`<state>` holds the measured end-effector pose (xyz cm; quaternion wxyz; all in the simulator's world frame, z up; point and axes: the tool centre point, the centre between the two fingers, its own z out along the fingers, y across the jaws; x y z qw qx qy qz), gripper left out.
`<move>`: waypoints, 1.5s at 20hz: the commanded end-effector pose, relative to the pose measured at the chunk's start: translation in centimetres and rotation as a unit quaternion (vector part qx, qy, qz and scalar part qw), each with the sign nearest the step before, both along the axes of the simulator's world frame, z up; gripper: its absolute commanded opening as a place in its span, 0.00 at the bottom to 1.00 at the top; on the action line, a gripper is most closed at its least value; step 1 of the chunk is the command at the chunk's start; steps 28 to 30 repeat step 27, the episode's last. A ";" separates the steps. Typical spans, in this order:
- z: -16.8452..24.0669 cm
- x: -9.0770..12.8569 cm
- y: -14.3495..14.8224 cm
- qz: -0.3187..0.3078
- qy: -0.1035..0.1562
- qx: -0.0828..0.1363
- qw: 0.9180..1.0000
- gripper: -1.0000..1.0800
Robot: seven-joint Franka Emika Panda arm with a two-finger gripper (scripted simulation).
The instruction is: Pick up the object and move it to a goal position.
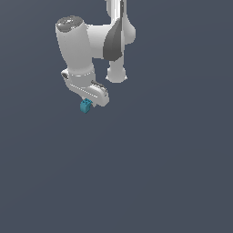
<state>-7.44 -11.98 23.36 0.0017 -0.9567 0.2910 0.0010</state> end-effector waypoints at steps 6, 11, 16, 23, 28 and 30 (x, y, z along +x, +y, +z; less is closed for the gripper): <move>7.1 -3.3 -4.2 0.000 0.000 0.000 1.000 0.00; 10.8 -4.8 -6.5 0.000 0.000 -0.001 1.000 0.00; 13.5 -5.9 -8.1 0.000 0.000 -0.001 1.000 0.00; 15.0 -6.3 -9.0 0.000 0.000 -0.002 1.000 0.00; 14.8 -6.2 -8.9 0.001 0.000 -0.002 1.000 0.00; 14.8 -6.2 -8.9 0.001 0.000 -0.002 1.000 0.00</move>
